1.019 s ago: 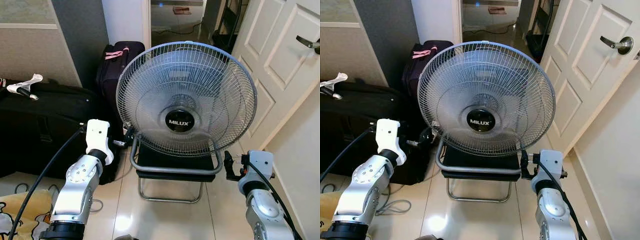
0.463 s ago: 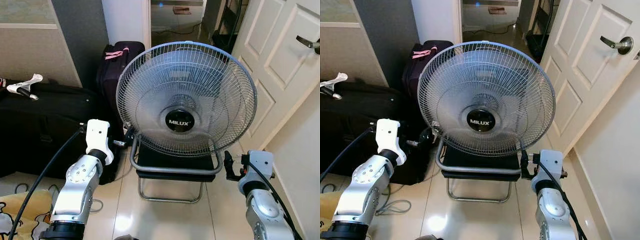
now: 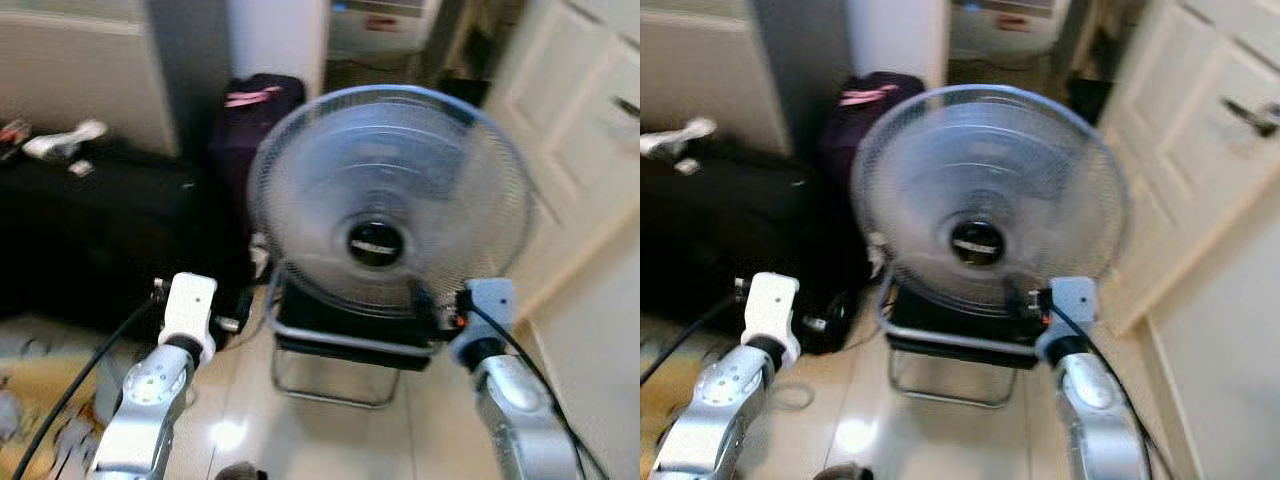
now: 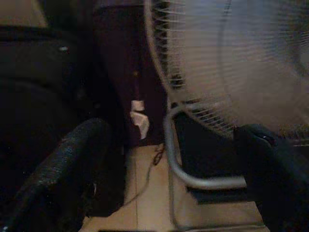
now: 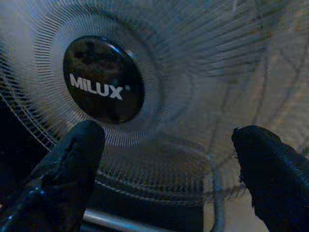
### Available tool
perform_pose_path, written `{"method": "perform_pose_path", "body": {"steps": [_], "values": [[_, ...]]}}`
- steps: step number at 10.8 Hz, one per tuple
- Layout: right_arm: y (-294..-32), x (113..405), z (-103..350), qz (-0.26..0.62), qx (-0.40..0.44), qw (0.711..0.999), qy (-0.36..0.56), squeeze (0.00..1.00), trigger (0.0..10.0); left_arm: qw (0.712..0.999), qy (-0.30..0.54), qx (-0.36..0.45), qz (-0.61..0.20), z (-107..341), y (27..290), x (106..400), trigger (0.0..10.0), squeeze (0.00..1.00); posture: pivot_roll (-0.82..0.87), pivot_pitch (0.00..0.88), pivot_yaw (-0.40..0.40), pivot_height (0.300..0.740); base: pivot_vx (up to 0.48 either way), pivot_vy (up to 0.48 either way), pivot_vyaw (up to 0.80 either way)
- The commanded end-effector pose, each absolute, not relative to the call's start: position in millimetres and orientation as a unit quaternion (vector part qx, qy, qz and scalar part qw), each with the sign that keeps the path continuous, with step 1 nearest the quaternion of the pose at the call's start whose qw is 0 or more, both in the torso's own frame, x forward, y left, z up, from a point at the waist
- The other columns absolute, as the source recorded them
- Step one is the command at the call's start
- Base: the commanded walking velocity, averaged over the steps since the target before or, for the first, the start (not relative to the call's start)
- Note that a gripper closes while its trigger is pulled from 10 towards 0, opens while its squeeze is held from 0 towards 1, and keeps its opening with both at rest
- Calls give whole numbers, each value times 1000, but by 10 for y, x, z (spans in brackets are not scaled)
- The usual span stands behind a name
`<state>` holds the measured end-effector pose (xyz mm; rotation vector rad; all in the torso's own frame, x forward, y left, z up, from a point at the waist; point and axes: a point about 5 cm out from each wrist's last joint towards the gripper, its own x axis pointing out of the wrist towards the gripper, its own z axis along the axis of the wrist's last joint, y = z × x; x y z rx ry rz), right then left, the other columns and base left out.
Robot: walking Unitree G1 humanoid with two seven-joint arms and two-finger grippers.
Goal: Clean up the room
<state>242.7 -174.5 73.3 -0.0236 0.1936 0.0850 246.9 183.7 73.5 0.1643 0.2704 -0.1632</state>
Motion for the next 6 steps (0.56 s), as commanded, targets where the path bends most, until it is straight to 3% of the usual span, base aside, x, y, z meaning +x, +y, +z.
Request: {"method": "perform_pose_path", "body": {"steps": [1,6], "values": [[-1782,2447,768,38,-27,995,85,0,10000,984,133,90,-81,757,1816,2463,10000,0,33,0,-68,740,0,0,800],[-1818,2410,663,18,13,995,99,0,10000,987,100,98,-77,912,1841,2536,10000,0,48,0,-56,740,0,0,800]]}}
